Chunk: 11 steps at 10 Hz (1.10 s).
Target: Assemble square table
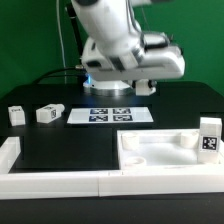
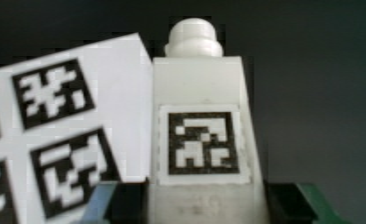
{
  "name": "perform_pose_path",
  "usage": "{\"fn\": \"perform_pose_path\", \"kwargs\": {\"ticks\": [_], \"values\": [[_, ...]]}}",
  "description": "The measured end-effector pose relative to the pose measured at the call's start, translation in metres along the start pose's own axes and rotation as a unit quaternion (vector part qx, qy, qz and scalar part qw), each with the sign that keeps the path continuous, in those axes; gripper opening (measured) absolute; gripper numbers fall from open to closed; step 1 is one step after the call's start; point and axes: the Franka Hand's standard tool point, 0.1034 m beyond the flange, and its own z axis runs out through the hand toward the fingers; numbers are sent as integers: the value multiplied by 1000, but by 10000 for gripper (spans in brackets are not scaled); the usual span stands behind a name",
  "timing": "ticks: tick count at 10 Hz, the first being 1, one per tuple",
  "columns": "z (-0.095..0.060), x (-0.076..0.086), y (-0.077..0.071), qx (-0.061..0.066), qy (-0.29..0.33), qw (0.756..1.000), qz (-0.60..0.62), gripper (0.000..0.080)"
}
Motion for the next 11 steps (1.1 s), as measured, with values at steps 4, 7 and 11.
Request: {"fn": "perform_pose_path", "kwargs": {"ticks": [4,7,11], "values": [[0,5,-1,-4,101,995,-9,291],[-92,26,-1,-35,226,971,-63,291],[-115,41,-8,-43,382,918,-97,291]]}}
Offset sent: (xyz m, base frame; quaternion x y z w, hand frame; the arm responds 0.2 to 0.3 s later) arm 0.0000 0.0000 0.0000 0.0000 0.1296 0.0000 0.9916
